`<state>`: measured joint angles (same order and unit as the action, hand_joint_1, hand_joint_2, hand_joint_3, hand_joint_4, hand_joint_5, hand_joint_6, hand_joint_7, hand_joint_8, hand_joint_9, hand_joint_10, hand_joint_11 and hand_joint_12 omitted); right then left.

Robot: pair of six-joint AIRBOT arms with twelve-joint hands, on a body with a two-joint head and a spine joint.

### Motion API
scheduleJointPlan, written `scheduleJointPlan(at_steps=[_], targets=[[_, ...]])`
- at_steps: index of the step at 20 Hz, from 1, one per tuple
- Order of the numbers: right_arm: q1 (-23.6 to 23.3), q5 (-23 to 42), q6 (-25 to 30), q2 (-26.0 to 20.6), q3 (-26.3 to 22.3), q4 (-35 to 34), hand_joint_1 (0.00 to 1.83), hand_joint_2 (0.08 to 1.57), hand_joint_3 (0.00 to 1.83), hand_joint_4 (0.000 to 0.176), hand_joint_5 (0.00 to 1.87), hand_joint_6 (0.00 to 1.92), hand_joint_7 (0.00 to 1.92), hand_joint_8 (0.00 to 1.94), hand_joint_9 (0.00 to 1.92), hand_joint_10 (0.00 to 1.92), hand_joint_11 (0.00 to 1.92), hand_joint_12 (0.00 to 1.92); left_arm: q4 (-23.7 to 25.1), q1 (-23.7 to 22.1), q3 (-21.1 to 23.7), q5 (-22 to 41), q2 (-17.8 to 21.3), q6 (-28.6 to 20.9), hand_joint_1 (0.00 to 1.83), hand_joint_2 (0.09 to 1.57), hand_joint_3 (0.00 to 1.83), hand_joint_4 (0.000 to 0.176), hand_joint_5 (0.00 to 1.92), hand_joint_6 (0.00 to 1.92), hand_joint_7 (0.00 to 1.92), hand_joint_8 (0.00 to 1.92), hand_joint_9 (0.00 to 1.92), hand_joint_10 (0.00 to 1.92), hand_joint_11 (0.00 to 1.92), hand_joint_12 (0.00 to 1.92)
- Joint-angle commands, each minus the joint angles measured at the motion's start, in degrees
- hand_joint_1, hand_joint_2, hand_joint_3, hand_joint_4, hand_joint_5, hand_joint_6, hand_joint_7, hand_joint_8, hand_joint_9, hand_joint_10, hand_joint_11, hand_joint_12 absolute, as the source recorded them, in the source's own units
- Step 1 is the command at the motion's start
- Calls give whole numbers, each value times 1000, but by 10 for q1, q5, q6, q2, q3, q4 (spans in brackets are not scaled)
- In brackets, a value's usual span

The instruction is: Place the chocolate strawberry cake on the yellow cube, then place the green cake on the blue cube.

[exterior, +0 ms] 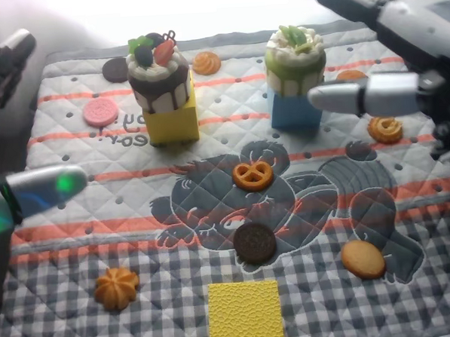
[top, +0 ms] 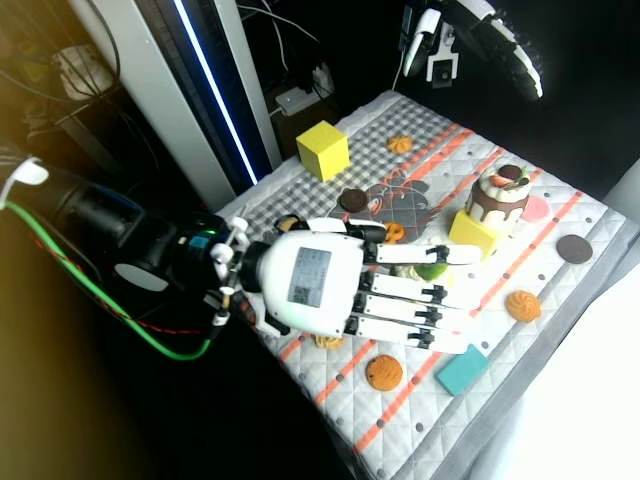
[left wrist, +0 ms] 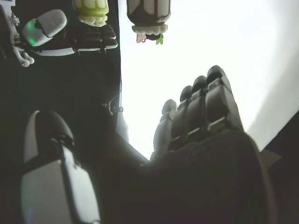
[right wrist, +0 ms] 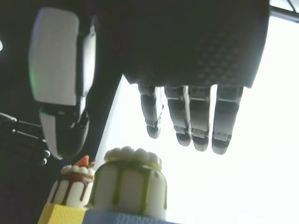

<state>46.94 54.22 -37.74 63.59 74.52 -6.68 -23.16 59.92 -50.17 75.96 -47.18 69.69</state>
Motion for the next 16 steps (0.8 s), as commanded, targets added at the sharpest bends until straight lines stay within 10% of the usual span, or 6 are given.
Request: scheduleJointPlan(at_steps=[1,8,10,13,15,16], targets=[[2,123,1,-9,-6,-16,666,1026,2,176,0,0,0,0,0,0,0,0,10,-3,-6,81,-1,-25,774,840,13,147,2,0,0,0,0,0,0,0],[146,342,16,-77,-103,-45,503,1069,18,176,0,0,0,0,0,0,0,0,75,-6,-14,136,4,-102,726,835,4,176,0,0,5,2,5,2,0,0],[164,410,21,-91,-116,-41,539,1066,9,176,0,0,0,0,0,0,0,0,92,-7,-14,168,11,-115,483,987,21,82,0,0,51,6,70,9,0,156],[157,468,5,-121,-141,-11,652,1049,0,176,0,0,0,0,0,0,0,0,120,-22,-13,232,17,-118,291,1088,0,31,0,0,98,3,108,1,0,297],[124,468,-33,-135,-162,43,674,912,0,162,62,8,1,0,0,0,0,0,140,-42,-29,232,6,-134,18,1238,19,47,39,8,3,0,3,0,0,24],[120,468,-45,-139,-165,55,769,918,0,109,71,8,42,13,60,21,55,23,138,-45,-32,232,5,-144,3,1287,9,71,47,3,16,1,41,7,44,32]])
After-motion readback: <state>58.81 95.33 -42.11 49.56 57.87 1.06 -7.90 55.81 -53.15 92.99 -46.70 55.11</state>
